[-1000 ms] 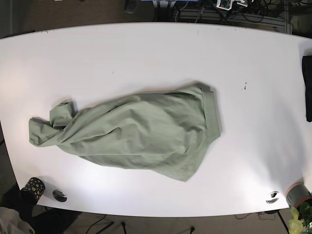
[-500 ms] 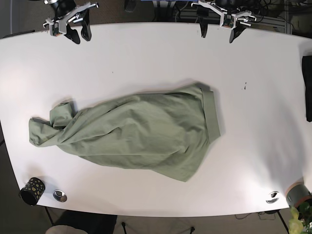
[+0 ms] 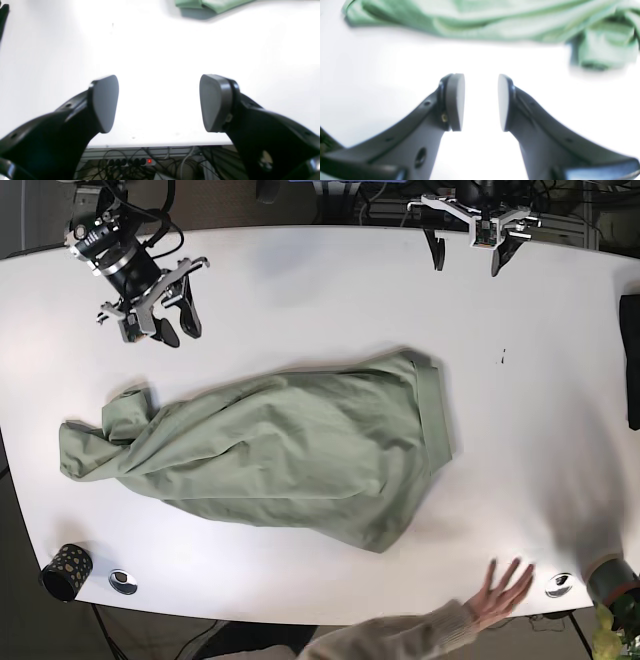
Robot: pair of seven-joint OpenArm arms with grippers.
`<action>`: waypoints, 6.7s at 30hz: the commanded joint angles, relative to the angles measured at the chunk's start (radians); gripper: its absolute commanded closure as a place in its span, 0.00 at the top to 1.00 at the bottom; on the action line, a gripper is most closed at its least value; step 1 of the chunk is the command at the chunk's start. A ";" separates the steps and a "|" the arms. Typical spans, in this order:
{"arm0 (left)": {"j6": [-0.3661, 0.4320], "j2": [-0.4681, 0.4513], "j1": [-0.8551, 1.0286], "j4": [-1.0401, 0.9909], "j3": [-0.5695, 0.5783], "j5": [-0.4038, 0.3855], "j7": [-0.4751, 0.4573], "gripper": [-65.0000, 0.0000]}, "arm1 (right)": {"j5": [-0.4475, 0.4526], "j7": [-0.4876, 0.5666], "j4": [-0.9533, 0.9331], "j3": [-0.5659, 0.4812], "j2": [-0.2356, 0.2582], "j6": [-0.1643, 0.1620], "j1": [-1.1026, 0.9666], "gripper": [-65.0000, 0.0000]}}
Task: Fold the T-shirt properly
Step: 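Lower the open right gripper onto the green shirt's bunched middle, then grasp the shirt with the right gripper and lift it up, then grasp the shirt's hem edge with the left gripper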
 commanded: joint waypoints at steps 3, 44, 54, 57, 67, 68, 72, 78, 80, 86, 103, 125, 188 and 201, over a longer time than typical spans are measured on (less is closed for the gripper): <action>0.004 0.006 -0.015 0.013 -0.032 -0.001 -0.026 0.72 | 0.018 -0.078 0.019 -0.024 0.012 0.031 0.106 0.32; 0.002 0.061 -0.067 0.011 -0.121 0.000 -0.026 0.71 | 0.009 -0.214 -0.520 -1.000 -0.096 0.096 0.832 0.60; 0.001 0.060 -0.081 0.010 -0.118 0.002 -0.026 0.71 | -0.053 -0.061 -0.693 -1.084 -0.119 0.096 0.873 0.60; 0.001 0.060 -0.081 0.010 -0.118 0.002 -0.026 0.71 | -0.136 -0.019 -0.744 -1.079 -0.162 0.096 0.876 0.60; -0.001 0.055 -0.081 0.008 -0.116 0.002 -0.026 0.71 | -0.274 0.128 -0.854 -1.078 -0.192 0.096 0.873 0.60; -0.001 0.053 -0.081 0.008 -0.118 0.002 -0.026 0.71 | -0.272 0.143 -0.862 -1.078 -0.192 0.096 0.872 0.60; -0.001 0.053 -0.081 0.008 -0.121 0.002 -0.026 0.71 | -0.271 0.177 -0.868 -1.078 -0.194 0.096 0.870 0.49; -0.001 0.052 -0.083 0.008 -0.121 0.004 -0.025 0.71 | -0.277 0.183 -0.863 -1.078 -0.194 0.096 0.875 0.07; -0.001 0.041 -0.093 0.008 -0.119 0.004 -0.025 0.71 | -0.277 0.186 -0.859 -1.075 -0.194 0.096 0.878 0.00; -0.001 0.013 -0.139 0.011 -0.114 0.002 0.086 0.71 | -0.278 0.153 -0.715 -0.931 -0.188 0.096 0.878 0.00; -0.002 0.013 -0.262 0.011 -0.047 0.002 0.184 0.71 | -0.274 -0.222 -0.333 -0.739 -0.189 0.096 1.258 0.00; -0.002 -0.045 -0.380 0.014 0.123 0.000 0.290 0.72 | -0.271 -0.308 -0.567 -0.739 -0.281 0.096 1.799 0.00; -0.205 0.090 -1.332 -1.037 0.545 -0.150 0.354 0.70 | -0.275 -0.309 -0.601 -0.665 -0.263 0.096 1.799 0.00; -0.205 0.058 -1.327 -1.083 0.435 -0.151 0.359 0.00 | -0.274 -0.306 -0.601 -0.664 -0.223 0.096 1.799 0.00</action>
